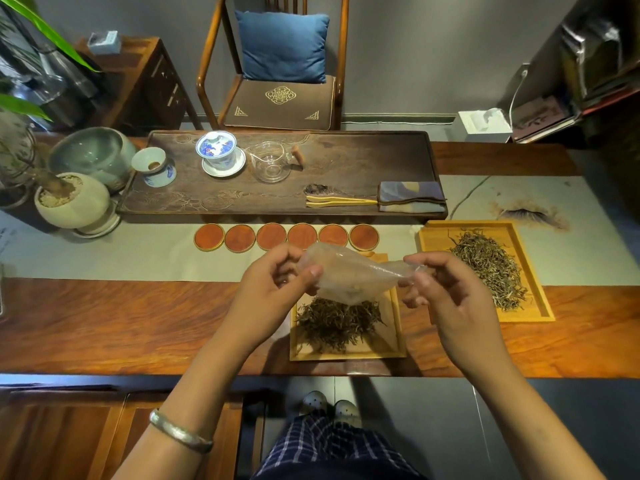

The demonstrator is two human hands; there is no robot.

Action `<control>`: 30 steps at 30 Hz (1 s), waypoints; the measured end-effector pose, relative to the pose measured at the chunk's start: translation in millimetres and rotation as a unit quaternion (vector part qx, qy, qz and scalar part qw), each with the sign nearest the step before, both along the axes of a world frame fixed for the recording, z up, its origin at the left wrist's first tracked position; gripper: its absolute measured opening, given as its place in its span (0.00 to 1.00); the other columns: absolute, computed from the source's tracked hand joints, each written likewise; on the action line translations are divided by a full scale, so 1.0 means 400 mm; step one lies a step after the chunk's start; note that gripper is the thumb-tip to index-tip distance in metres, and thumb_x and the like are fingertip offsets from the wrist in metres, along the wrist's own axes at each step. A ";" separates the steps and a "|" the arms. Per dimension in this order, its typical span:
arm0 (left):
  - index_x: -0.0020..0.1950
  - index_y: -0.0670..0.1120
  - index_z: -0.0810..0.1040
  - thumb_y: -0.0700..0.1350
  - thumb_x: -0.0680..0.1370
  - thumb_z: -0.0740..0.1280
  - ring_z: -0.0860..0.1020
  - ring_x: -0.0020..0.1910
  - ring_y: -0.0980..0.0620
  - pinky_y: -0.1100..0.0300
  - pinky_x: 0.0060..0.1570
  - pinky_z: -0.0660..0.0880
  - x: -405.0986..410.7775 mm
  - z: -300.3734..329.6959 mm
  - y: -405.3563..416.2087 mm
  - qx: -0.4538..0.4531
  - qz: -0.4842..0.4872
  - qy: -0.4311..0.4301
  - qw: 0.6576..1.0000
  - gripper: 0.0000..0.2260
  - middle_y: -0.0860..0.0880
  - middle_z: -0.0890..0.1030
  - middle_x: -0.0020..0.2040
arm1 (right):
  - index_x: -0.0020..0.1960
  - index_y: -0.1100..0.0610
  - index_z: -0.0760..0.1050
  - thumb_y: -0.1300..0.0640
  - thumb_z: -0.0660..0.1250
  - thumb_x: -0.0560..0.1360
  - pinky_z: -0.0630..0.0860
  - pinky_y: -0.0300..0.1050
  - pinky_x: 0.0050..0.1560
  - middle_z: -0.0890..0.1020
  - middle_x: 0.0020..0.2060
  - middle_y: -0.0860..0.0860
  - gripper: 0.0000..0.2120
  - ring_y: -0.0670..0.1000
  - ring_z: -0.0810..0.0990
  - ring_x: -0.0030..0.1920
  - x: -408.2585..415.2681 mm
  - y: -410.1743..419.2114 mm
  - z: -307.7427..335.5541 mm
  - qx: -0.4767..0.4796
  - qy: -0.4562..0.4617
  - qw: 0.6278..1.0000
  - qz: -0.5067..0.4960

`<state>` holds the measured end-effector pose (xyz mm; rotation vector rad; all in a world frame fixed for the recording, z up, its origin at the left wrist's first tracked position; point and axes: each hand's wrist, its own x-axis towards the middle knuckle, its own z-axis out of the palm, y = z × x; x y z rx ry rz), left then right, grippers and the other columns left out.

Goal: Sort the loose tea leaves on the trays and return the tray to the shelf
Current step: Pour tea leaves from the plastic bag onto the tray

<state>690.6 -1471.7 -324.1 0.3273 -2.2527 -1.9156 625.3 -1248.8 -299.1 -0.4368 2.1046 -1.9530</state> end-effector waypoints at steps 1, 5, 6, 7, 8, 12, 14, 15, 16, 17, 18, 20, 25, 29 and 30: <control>0.47 0.43 0.78 0.45 0.74 0.69 0.81 0.38 0.52 0.49 0.44 0.78 0.004 0.002 0.000 0.001 -0.002 0.006 1.000 0.07 0.51 0.83 0.38 | 0.53 0.56 0.77 0.46 0.63 0.75 0.78 0.42 0.36 0.80 0.41 0.62 0.16 0.54 0.80 0.35 0.001 0.009 -0.006 -0.036 -0.027 0.999 -0.003; 0.46 0.43 0.77 0.41 0.73 0.69 0.79 0.38 0.54 0.61 0.41 0.77 0.032 -0.002 0.008 0.021 -0.008 0.019 1.000 0.04 0.53 0.81 0.39 | 0.51 0.55 0.74 0.43 0.58 0.78 0.77 0.40 0.29 0.80 0.36 0.57 0.16 0.51 0.80 0.30 -0.003 0.051 -0.084 -0.062 -0.211 0.969 -0.114; 0.46 0.42 0.76 0.41 0.73 0.69 0.79 0.38 0.54 0.62 0.41 0.76 0.041 -0.005 0.011 0.030 -0.011 0.017 0.999 0.04 0.53 0.81 0.39 | 0.51 0.57 0.73 0.42 0.57 0.78 0.78 0.41 0.29 0.80 0.35 0.56 0.18 0.51 0.81 0.30 -0.003 0.051 -0.109 -0.032 -0.297 0.948 -0.112; 0.46 0.40 0.76 0.40 0.73 0.69 0.78 0.39 0.53 0.62 0.41 0.76 0.051 -0.009 0.014 0.033 -0.019 0.012 0.999 0.05 0.51 0.80 0.39 | 0.52 0.58 0.73 0.39 0.56 0.78 0.79 0.42 0.30 0.81 0.36 0.56 0.22 0.51 0.82 0.33 -0.001 0.044 -0.132 -0.001 -0.385 0.920 -0.081; 0.46 0.39 0.76 0.39 0.74 0.69 0.79 0.39 0.53 0.62 0.41 0.76 0.062 -0.013 0.017 0.029 -0.029 0.007 0.999 0.05 0.48 0.80 0.39 | 0.53 0.59 0.73 0.36 0.56 0.76 0.79 0.42 0.31 0.82 0.38 0.56 0.26 0.52 0.83 0.35 -0.001 0.032 -0.151 0.019 -0.461 0.887 -0.036; 0.46 0.44 0.76 0.34 0.73 0.71 0.78 0.37 0.62 0.72 0.38 0.72 0.113 -0.038 0.022 0.005 -0.070 -0.025 0.997 0.07 0.53 0.81 0.39 | 0.55 0.62 0.76 0.45 0.63 0.76 0.81 0.45 0.37 0.82 0.44 0.60 0.20 0.55 0.83 0.39 -0.020 -0.040 -0.165 -0.021 -0.550 0.833 0.063; 0.45 0.45 0.76 0.38 0.71 0.73 0.76 0.36 0.65 0.75 0.37 0.69 0.140 -0.048 0.019 0.004 -0.086 -0.031 0.996 0.08 0.58 0.79 0.37 | 0.56 0.64 0.77 0.56 0.65 0.76 0.81 0.46 0.45 0.82 0.49 0.60 0.14 0.56 0.83 0.45 -0.038 -0.069 -0.165 0.004 -0.463 0.884 0.063; 0.45 0.46 0.76 0.42 0.70 0.73 0.75 0.37 0.65 0.74 0.37 0.70 0.151 -0.050 0.015 0.013 -0.089 -0.035 0.995 0.08 0.56 0.79 0.38 | 0.56 0.63 0.77 0.59 0.66 0.75 0.80 0.48 0.47 0.82 0.50 0.60 0.12 0.56 0.82 0.47 -0.044 -0.078 -0.162 0.016 -0.422 0.905 0.048; 0.45 0.47 0.77 0.47 0.69 0.72 0.76 0.38 0.62 0.70 0.38 0.71 0.159 -0.052 0.008 0.022 -0.086 -0.042 0.995 0.09 0.52 0.79 0.38 | 0.54 0.62 0.78 0.62 0.66 0.75 0.79 0.48 0.47 0.82 0.50 0.60 0.09 0.57 0.82 0.47 -0.049 -0.084 -0.156 0.029 -0.386 0.922 0.029; 0.46 0.48 0.77 0.51 0.68 0.72 0.77 0.39 0.58 0.67 0.39 0.72 0.164 -0.056 -0.001 0.026 -0.075 -0.050 0.996 0.12 0.49 0.79 0.39 | 0.51 0.60 0.79 0.63 0.66 0.75 0.79 0.48 0.45 0.82 0.48 0.59 0.06 0.56 0.81 0.46 -0.052 -0.085 -0.151 0.034 -0.352 0.935 0.016; 0.47 0.48 0.77 0.55 0.67 0.70 0.77 0.39 0.54 0.63 0.40 0.73 0.163 -0.061 -0.011 0.036 -0.058 -0.060 0.996 0.14 0.47 0.79 0.39 | 0.46 0.57 0.80 0.64 0.65 0.74 0.78 0.47 0.43 0.82 0.46 0.57 0.05 0.54 0.80 0.44 -0.057 -0.084 -0.145 0.036 -0.322 0.946 0.012; 0.50 0.45 0.76 0.60 0.68 0.66 0.80 0.39 0.51 0.60 0.40 0.76 0.150 -0.074 -0.027 0.087 -0.013 -0.091 0.992 0.20 0.47 0.83 0.40 | 0.42 0.56 0.79 0.66 0.63 0.75 0.77 0.44 0.42 0.82 0.41 0.54 0.09 0.51 0.80 0.42 -0.066 -0.077 -0.139 0.018 -0.286 0.958 0.025; 0.59 0.47 0.74 0.69 0.67 0.62 0.81 0.39 0.57 0.60 0.43 0.78 0.073 -0.098 -0.014 0.124 -0.013 -0.223 0.967 0.32 0.53 0.84 0.42 | 0.37 0.54 0.80 0.70 0.59 0.75 0.79 0.37 0.40 0.80 0.34 0.51 0.16 0.45 0.79 0.36 -0.087 -0.071 -0.126 -0.073 -0.278 0.956 0.061; 0.57 0.52 0.79 0.61 0.74 0.65 0.82 0.50 0.57 0.61 0.50 0.77 0.001 -0.109 0.034 0.088 -0.006 -0.177 0.980 0.18 0.55 0.84 0.51 | 0.35 0.50 0.80 0.69 0.60 0.75 0.78 0.36 0.38 0.81 0.34 0.49 0.19 0.43 0.79 0.34 -0.092 -0.070 -0.128 -0.059 -0.252 0.962 0.080; 0.54 0.52 0.80 0.56 0.76 0.67 0.82 0.46 0.60 0.67 0.46 0.76 -0.012 -0.111 0.045 0.070 0.016 -0.151 0.986 0.12 0.57 0.85 0.47 | 0.36 0.51 0.79 0.69 0.61 0.75 0.78 0.37 0.38 0.81 0.34 0.49 0.17 0.44 0.79 0.34 -0.093 -0.069 -0.132 -0.051 -0.248 0.965 0.076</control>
